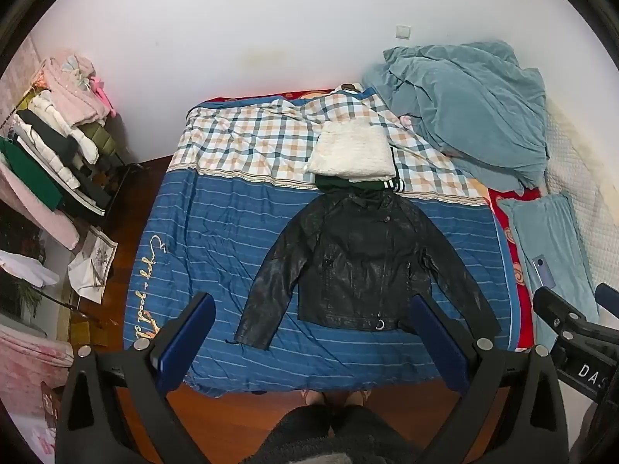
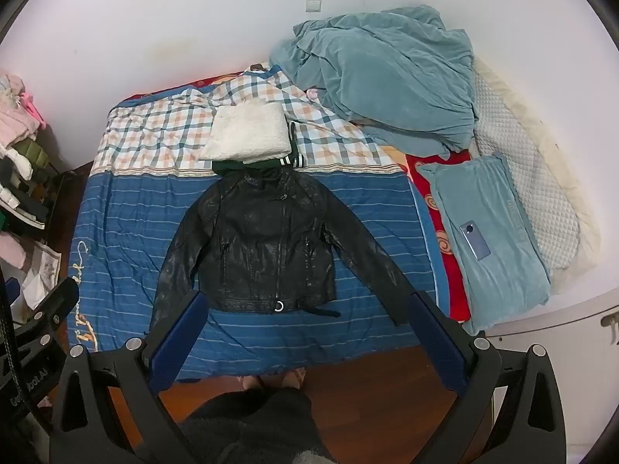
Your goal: Fold large clothes
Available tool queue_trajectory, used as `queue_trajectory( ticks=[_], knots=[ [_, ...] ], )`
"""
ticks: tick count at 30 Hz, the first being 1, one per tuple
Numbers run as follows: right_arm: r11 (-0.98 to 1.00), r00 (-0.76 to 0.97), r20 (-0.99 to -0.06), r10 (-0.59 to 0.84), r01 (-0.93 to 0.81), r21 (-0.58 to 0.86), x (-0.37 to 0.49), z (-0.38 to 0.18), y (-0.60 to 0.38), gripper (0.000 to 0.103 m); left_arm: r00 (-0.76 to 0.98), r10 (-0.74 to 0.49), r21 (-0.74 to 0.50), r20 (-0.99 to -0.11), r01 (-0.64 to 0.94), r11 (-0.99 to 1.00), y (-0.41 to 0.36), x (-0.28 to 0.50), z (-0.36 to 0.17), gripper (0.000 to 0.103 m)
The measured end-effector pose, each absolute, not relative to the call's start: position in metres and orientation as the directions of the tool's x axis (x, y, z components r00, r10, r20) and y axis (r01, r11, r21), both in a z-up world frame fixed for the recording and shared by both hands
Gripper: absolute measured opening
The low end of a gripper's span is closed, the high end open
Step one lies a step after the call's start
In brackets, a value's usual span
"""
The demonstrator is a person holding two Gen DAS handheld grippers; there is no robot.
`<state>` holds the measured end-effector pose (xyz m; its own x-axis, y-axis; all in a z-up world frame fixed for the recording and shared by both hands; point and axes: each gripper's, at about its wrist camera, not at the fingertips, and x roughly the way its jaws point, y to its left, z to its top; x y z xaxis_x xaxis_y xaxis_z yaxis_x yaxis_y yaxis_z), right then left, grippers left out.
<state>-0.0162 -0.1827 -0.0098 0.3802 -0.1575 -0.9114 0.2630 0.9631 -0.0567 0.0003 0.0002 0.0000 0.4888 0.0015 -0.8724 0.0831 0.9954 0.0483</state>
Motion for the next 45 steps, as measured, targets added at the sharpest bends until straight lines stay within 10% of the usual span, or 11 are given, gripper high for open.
queue_trajectory(
  ticks=[45],
  knots=[
    [0.964,0.385,-0.91,-0.156,0.261,-0.054,-0.024,0.007,-0.191,0.103,0.507,0.003,0.056,-0.862,0.089,0.994,-0.017,-0.002,0.02,0.103]
  ],
)
